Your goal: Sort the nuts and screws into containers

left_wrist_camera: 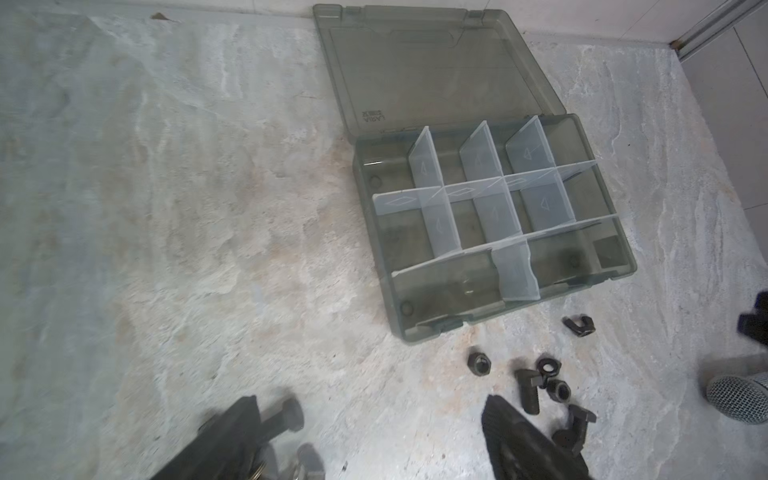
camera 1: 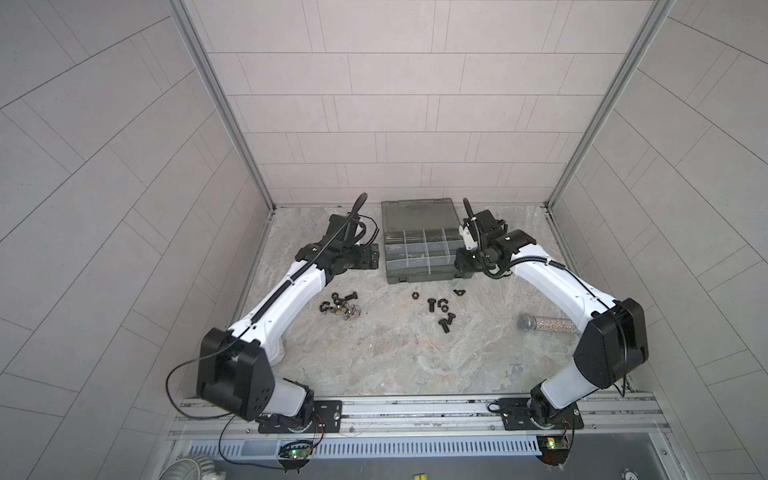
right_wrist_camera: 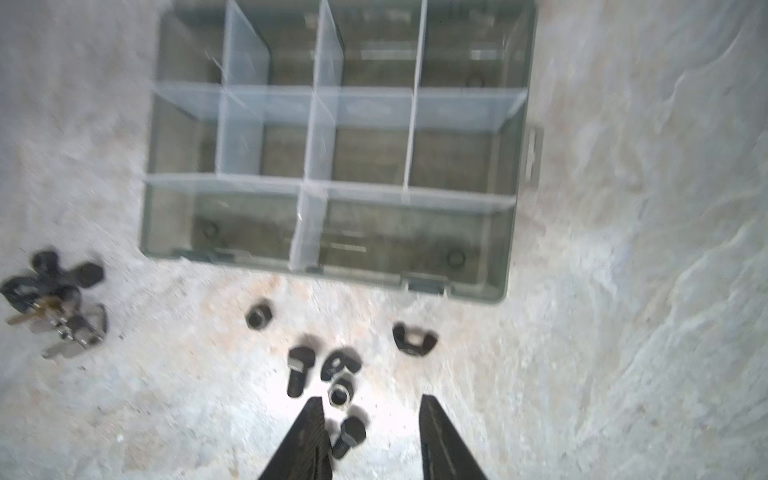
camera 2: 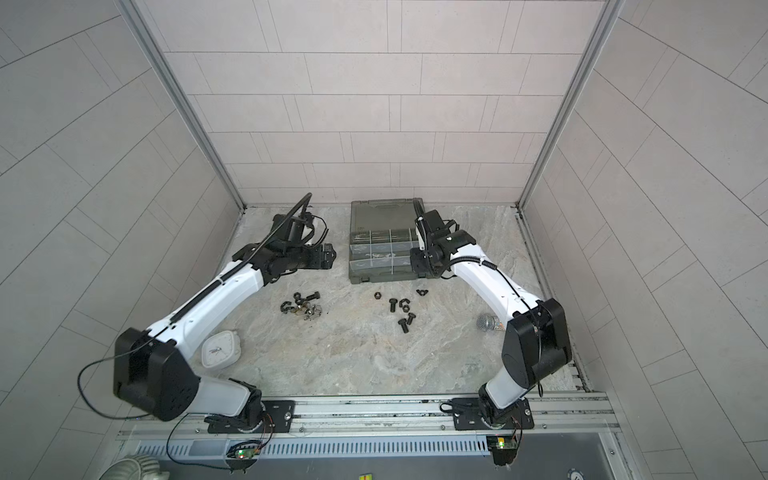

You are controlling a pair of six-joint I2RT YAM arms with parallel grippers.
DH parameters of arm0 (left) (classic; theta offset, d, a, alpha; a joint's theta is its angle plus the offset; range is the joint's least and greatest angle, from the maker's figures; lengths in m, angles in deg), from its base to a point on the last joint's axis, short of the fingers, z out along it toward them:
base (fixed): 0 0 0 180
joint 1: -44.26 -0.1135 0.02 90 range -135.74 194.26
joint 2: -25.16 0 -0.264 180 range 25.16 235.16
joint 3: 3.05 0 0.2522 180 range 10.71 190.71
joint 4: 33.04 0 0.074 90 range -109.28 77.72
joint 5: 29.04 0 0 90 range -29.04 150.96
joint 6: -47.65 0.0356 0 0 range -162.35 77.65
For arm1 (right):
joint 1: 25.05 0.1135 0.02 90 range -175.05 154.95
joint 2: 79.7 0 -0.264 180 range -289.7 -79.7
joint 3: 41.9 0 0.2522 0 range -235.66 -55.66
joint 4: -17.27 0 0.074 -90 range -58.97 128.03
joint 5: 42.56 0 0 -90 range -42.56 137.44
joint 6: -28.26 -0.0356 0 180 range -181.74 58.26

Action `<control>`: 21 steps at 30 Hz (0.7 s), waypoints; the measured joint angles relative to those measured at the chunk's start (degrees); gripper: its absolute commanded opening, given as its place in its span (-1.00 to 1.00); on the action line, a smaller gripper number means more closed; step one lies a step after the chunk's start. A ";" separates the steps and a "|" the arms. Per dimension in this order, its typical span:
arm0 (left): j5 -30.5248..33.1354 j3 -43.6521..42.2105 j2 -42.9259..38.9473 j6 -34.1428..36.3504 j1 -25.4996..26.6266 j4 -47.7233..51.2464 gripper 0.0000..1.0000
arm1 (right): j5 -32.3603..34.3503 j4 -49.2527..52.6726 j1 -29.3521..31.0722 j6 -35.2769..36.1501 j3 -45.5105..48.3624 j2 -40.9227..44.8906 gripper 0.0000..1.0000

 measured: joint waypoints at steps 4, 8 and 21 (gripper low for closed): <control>-2.86 5.62 8.11 -0.42 0.46 2.32 0.79 | -1.25 0.44 0.02 -0.07 6.27 2.14 -0.22; -5.33 9.42 12.39 0.00 1.03 4.85 1.00 | -3.48 0.00 0.02 -0.39 11.76 6.56 -0.21; -10.91 13.42 12.87 3.74 4.61 7.13 1.00 | -8.98 -2.99 3.17 -6.43 18.84 8.22 -0.16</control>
